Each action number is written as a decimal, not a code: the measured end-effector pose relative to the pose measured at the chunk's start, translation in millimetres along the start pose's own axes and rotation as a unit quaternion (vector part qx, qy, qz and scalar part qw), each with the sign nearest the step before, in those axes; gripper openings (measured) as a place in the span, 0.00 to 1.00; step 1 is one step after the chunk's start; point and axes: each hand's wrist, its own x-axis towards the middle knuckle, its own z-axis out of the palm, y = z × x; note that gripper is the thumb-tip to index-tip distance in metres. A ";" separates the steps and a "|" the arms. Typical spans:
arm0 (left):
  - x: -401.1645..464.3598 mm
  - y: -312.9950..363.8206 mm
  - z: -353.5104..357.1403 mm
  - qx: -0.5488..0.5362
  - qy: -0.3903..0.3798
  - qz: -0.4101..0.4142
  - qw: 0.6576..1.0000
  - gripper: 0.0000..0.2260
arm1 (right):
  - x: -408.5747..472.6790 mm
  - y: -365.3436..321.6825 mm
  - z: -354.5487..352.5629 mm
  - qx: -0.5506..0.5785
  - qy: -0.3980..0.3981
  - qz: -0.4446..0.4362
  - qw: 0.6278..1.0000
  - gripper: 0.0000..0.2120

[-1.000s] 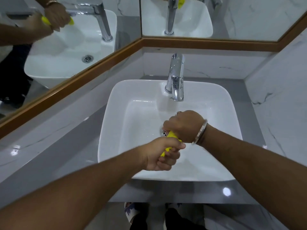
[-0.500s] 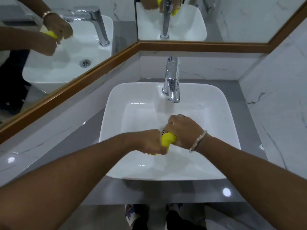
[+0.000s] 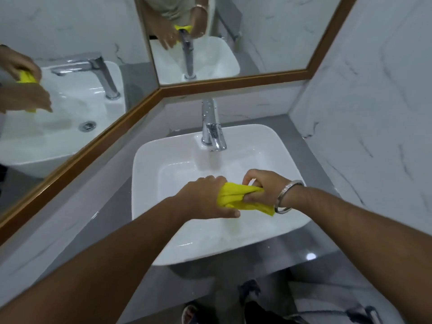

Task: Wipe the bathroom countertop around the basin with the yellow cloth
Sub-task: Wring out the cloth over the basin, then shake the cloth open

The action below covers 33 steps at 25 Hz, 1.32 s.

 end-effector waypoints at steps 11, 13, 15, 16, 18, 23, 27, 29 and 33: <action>42.9 92.7 -12.0 -0.416 -0.169 0.033 0.893 0.13 | -153.8 81.3 -26.0 0.525 0.090 0.095 0.841 0.23; 53.0 121.3 -6.0 -0.388 -0.198 0.027 0.900 0.16 | -173.7 96.0 -22.7 0.529 0.146 0.112 0.829 0.21; 62.9 145.0 2.7 -0.326 -0.221 0.039 0.918 0.20 | -189.0 112.7 -19.3 0.488 0.215 0.145 0.833 0.19; 65.8 154.3 6.0 -0.288 -0.229 0.052 0.928 0.20 | -194.4 119.7 -18.2 0.466 0.235 0.146 0.840 0.17; 71.0 183.2 16.4 -0.205 -0.246 0.091 0.943 0.19 | -212.0 135.5 -19.7 0.425 0.253 0.133 0.859 0.17; 81.7 255.9 44.6 -0.167 -0.252 0.192 0.934 0.28 | -257.3 150.8 -29.8 0.384 0.294 0.121 0.867 0.13; 98.6 306.6 71.7 -0.235 -0.349 0.241 0.874 0.14 | -315.7 166.1 -17.2 0.468 0.267 0.175 0.824 0.19; 98.9 340.8 89.5 -0.205 -0.406 0.268 0.850 0.13 | -351.4 168.0 4.7 0.566 0.288 0.201 0.746 0.27; 42.3 444.8 149.5 -0.038 -0.450 0.397 0.799 0.14 | -459.5 172.0 74.4 0.678 0.422 0.242 0.551 0.23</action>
